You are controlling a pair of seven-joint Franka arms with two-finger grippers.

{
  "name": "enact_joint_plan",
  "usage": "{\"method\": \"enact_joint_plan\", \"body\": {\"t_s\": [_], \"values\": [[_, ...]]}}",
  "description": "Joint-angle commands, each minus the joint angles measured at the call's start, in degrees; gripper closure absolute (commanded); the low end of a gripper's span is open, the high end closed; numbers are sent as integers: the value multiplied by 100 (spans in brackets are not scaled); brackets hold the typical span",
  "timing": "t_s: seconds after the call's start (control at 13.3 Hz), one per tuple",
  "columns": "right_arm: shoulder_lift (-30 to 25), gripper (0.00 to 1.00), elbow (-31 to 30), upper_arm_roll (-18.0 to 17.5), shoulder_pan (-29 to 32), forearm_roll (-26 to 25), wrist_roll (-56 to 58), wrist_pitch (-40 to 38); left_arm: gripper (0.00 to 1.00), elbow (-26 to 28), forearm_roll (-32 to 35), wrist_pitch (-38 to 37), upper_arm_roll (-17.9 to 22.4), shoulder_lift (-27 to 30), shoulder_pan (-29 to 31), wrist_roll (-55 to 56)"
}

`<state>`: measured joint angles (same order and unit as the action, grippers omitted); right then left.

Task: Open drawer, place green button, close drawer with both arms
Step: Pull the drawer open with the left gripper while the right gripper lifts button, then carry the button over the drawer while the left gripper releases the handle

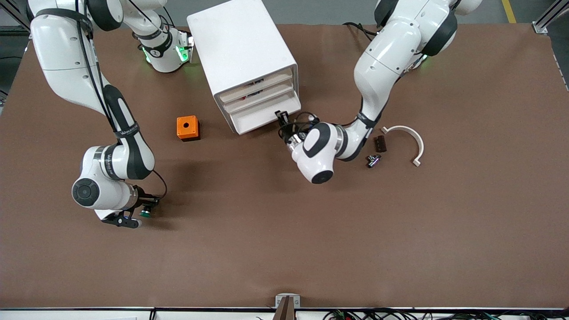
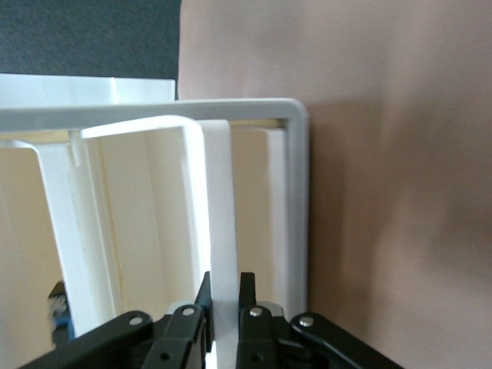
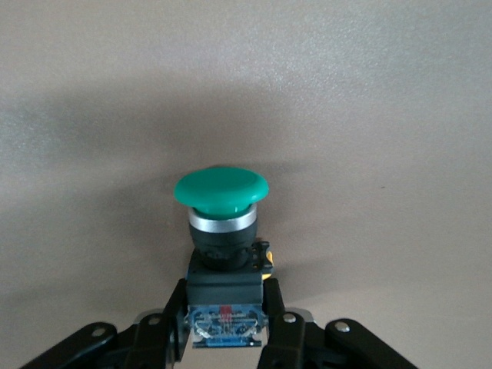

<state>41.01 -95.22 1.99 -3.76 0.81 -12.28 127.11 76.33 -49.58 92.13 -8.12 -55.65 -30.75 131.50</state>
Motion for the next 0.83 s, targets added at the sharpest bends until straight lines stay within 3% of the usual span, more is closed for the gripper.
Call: {"method": "enact_joint_plan", "body": {"t_s": [0.0, 0.3, 0.38, 0.45, 0.53, 0.75], "values": [[3, 90, 91, -32, 24, -28, 15, -89, 100, -101, 247, 209, 109, -77, 341, -485], [-408, 89, 153, -41, -90, -72, -55, -799, 100, -180, 247, 209, 117, -86, 824, -1020], [-601, 89, 170, -41, -142, -81, -64, -1002, 93, -171, 239, 209, 109, -86, 938, -1161], [-795, 89, 197, -41, -177, -81, -73, -1291, 44, -180, 230, 209, 109, -78, 983, -1267], [-962, 89, 284, -41, -247, -90, -73, -1581, 0, -180, 256, 209, 117, -69, 992, -1276], [-1157, 89, 722, -49, -458, -116, -554, -2319, 0, -512, 483, -70, 266, 54, 1062, -1294]]}}
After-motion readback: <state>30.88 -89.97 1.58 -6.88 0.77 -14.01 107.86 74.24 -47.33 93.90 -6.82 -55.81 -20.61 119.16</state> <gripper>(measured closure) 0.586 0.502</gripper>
